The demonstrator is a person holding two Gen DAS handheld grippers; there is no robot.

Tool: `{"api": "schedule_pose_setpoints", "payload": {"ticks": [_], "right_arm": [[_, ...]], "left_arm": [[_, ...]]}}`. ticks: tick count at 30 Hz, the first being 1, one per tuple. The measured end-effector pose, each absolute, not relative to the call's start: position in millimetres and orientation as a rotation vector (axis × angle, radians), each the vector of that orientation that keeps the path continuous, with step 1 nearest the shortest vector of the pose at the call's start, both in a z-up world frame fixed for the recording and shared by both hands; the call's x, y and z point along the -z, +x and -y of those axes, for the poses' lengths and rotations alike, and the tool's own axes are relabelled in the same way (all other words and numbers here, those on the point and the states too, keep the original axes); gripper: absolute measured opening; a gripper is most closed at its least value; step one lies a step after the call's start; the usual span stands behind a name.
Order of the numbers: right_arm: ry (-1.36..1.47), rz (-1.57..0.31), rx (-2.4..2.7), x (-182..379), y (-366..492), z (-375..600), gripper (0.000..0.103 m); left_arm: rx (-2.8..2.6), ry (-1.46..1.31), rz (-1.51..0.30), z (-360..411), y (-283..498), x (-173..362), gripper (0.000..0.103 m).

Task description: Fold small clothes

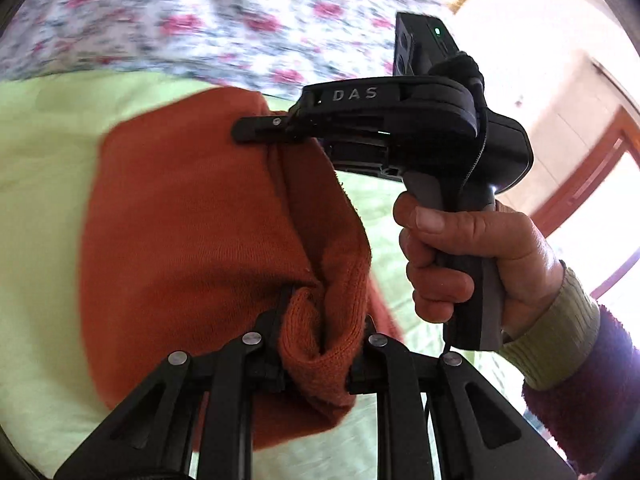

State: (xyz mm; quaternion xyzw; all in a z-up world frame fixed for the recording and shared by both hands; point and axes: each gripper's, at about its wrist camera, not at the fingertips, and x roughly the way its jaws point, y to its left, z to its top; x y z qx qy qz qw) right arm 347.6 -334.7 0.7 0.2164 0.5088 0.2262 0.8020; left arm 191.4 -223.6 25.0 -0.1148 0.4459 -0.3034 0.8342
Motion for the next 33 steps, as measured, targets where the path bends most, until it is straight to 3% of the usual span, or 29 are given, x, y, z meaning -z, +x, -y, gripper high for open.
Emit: {"api": "schedule_pose_setpoints", "payload": {"ticks": [6, 14, 20, 22, 28, 29, 31, 33], "right_arm": [[0.384, -1.167, -0.344, 27.7, 329.0, 393.8, 0.014], [0.427, -1.178, -0.299, 59.3, 317.1, 416.5, 0.014], [0.418, -1.175, -0.254, 53.5, 308.2, 421.1, 0.026], [0.415, -1.161, -0.231, 47.8, 302.0, 425.5, 0.032], [0.432, -1.119, -0.166, 27.1, 278.2, 437.4, 0.034], [0.437, -1.111, -0.161, 23.4, 273.9, 439.0, 0.036], [0.456, -1.101, -0.154, 17.8, 265.1, 437.5, 0.059], [0.482, -1.094, -0.149, 15.7, 256.8, 434.6, 0.071]], "left_arm": [[0.712, -0.214, -1.036, 277.1, 196.2, 12.8, 0.018], [0.715, -0.199, -1.094, 286.5, 201.6, 34.2, 0.021], [0.730, -0.260, -1.122, 270.6, 199.8, 32.0, 0.044], [0.726, -0.272, -1.127, 262.5, 196.6, 31.7, 0.045], [0.700, -0.286, -1.116, 229.6, 177.8, 19.5, 0.056], [0.689, -0.293, -1.113, 217.2, 176.1, 17.3, 0.057], [0.651, -0.302, -1.110, 197.7, 176.0, 14.6, 0.061], [0.613, -0.319, -1.104, 180.2, 176.5, 13.6, 0.065]]}}
